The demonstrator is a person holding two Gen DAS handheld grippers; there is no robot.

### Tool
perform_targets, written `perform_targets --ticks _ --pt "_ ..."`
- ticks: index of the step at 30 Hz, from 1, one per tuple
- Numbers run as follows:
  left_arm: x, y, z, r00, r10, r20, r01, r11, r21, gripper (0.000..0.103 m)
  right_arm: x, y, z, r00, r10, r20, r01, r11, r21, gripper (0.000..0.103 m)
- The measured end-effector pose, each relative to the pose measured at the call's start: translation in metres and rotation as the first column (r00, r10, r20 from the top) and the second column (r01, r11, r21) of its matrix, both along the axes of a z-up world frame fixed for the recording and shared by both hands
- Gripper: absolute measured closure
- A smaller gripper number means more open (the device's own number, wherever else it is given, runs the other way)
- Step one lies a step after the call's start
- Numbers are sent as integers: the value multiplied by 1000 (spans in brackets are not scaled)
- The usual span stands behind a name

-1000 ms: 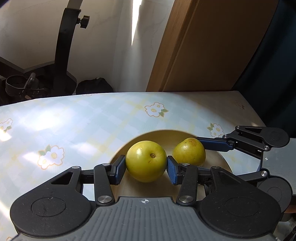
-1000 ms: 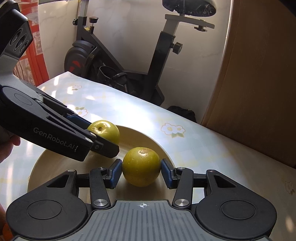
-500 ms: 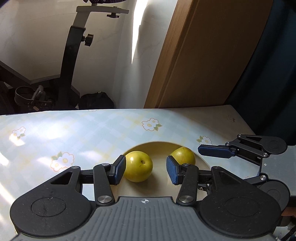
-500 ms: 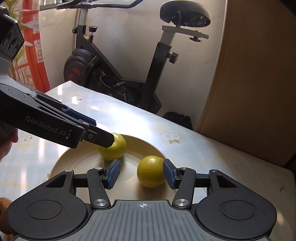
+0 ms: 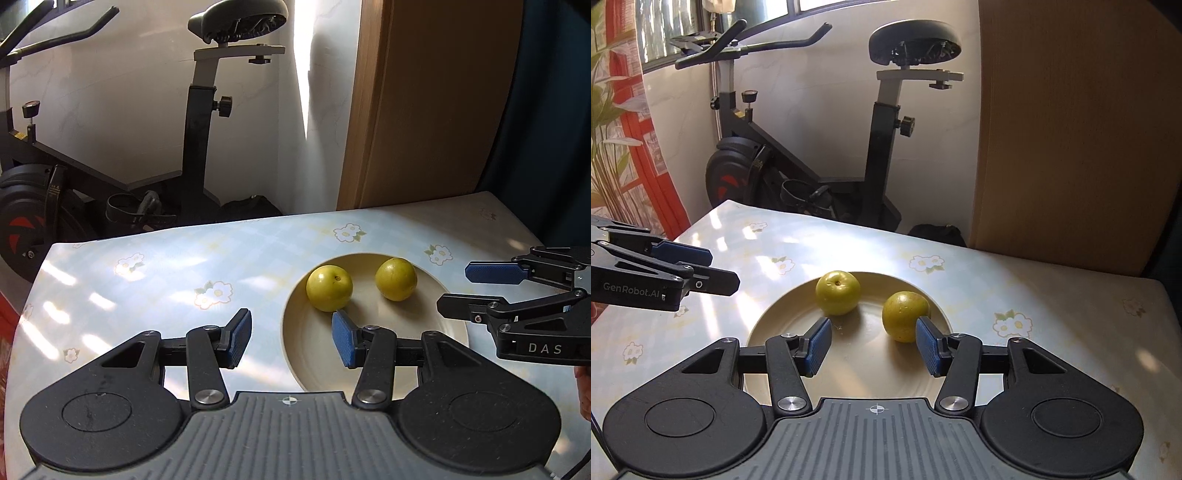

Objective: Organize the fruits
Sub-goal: 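Open both tools to set the two fruits on the plate, then withdraw, then move both tools back toward the red apple in the fruit pile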

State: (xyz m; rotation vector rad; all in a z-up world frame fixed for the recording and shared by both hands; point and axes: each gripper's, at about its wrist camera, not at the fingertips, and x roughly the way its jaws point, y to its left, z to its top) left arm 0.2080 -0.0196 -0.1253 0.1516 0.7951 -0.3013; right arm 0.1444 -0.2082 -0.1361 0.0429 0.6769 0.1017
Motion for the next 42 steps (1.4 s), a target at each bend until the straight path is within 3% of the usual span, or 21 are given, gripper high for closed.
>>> perform_targets --ticks 9,20,27,37,42 --pt "-36 18 13 997 66 35 -66 998 -17 52 -30 3 1 998 -57 13 56 997 59 56" --pt "-76 17 15 995 75 70 -74 997 -13 52 -63 7 -4 996 -88 19 86 994 70 56" --pt "-89 23 10 997 60 50 -59 998 -33 52 -81 15 -10 997 -79 10 78 995 54 56" --pt "-99 48 -7 996 82 -44 -86 992 -92 52 -89 36 -20 999 -23 -27 25 997 74 55" --pt "-101 68 -2 994 99 -40 -102 992 -68 52 -85 56 -23 998 45 -45 -41 996 81 55"
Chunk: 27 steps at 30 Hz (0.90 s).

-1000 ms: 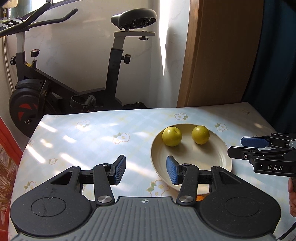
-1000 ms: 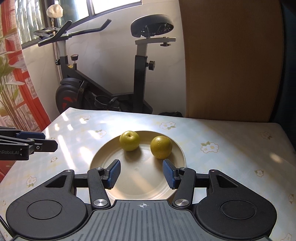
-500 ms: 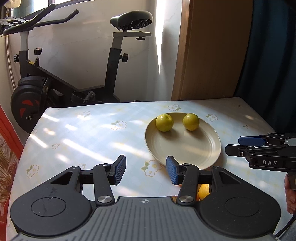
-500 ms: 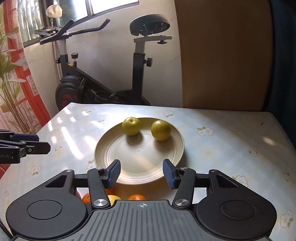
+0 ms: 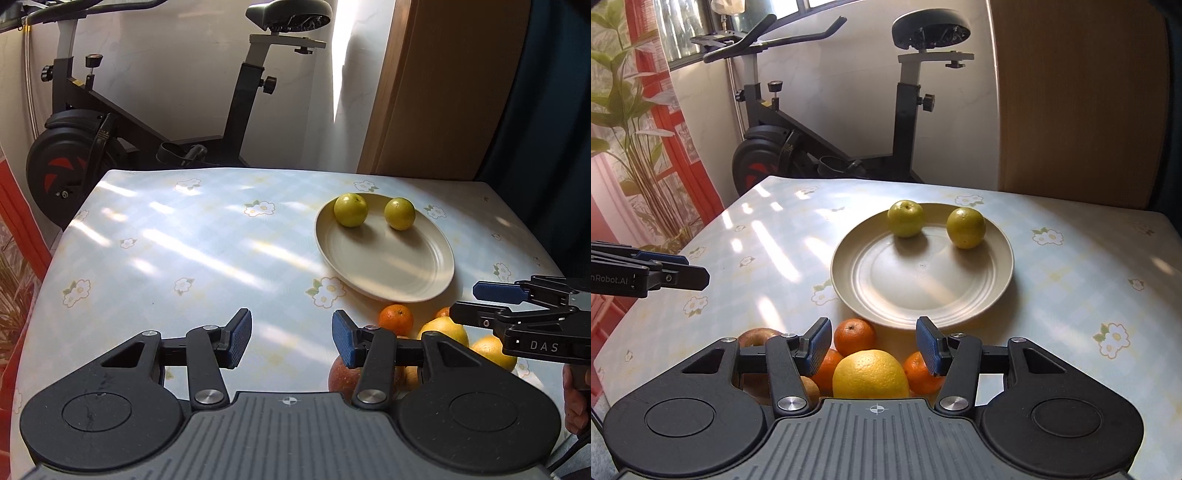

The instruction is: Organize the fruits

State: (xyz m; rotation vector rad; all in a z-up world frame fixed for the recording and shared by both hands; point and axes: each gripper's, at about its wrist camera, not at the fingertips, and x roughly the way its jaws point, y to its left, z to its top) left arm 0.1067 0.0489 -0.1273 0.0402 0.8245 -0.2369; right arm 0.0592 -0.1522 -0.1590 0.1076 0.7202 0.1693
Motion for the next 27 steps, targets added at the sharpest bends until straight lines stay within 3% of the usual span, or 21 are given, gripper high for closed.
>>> perform_targets --ticks 7,11,18,27 --pt "7 36 23 998 53 39 -54 998 45 52 5 32 -4 993 115 -28 -115 993 5 54" --pt "8 52 31 997 66 47 -67 998 9 52 4 49 -9 981 189 -42 -190 982 -6 47" --pt "14 44 1 999 28 -25 -30 994 -102 52 8 65 -18 966 250 -70 -254 965 -56 45" --pt "22 14 -32 992 -57 -110 37 983 -178 53 13 80 -26 940 325 -105 -335 936 -105 43"
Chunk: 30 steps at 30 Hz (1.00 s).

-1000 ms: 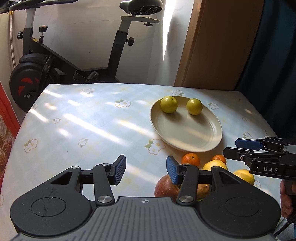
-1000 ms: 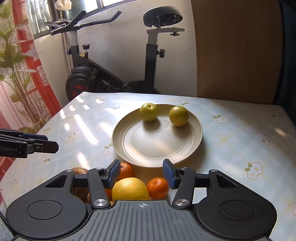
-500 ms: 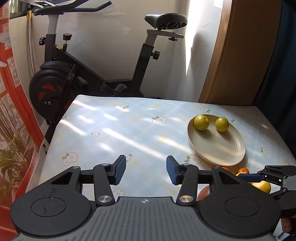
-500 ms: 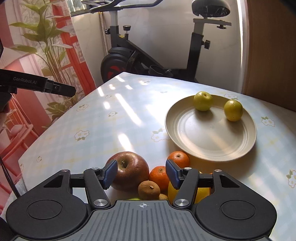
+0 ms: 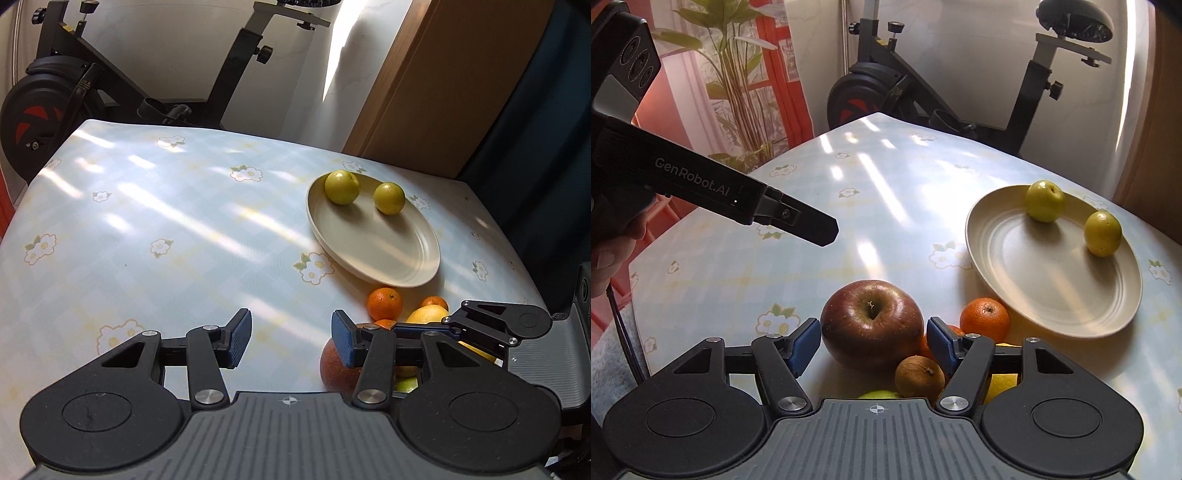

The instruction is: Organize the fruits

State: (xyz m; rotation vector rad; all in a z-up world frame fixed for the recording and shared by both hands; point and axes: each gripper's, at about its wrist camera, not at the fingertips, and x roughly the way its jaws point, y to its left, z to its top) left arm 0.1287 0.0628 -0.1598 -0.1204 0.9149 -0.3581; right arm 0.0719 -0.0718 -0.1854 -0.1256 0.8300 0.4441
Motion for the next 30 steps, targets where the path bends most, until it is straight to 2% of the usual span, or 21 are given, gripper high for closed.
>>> perform_targets --ticks 5,10,19,27,29,30 --pt "2 -5 -8 999 -35 -25 35 999 -12 53 3 3 -3 1000 17 -5 -17 1000 -22 41" --pt "4 2 -15 998 -28 -54 25 998 -53 53 1 6 -4 999 48 18 -47 997 -56 43" --pt "3 12 -15 997 -16 -76 10 996 -84 54 7 17 -10 997 66 28 -67 997 32 43" --pt "2 8 -19 993 -45 -108 32 992 -124 54 10 13 -10 998 62 19 -63 997 53 42" --pt "2 7 -22 992 -47 -118 32 991 -130 56 10 14 -11 998 62 17 -62 997 54 42" --pt "3 6 -24 991 -48 -127 30 990 -135 60 10 14 -11 998 64 7 -64 996 56 42"
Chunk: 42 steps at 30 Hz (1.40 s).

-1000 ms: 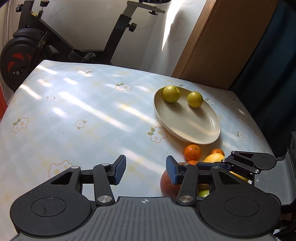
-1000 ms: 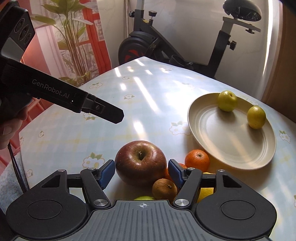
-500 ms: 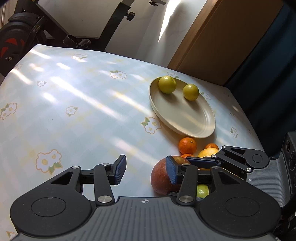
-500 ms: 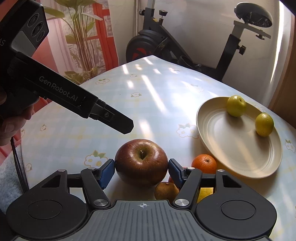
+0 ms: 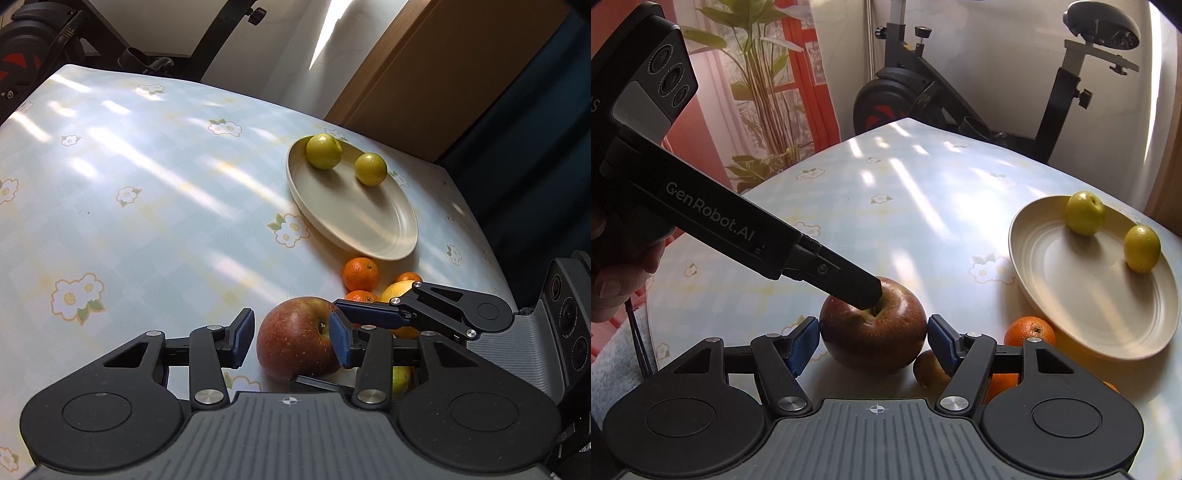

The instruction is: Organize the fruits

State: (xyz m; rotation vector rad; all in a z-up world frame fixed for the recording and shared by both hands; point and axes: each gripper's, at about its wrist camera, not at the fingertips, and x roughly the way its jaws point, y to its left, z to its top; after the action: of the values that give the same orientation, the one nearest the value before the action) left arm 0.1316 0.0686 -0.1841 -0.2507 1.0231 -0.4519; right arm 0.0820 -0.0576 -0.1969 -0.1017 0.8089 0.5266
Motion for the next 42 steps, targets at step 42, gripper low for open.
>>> perform_targets --ticks 42 --pt "139 -66 18 993 -81 90 85 996 -40 61 122 -102 30 978 -178 110 177 984 22 43"
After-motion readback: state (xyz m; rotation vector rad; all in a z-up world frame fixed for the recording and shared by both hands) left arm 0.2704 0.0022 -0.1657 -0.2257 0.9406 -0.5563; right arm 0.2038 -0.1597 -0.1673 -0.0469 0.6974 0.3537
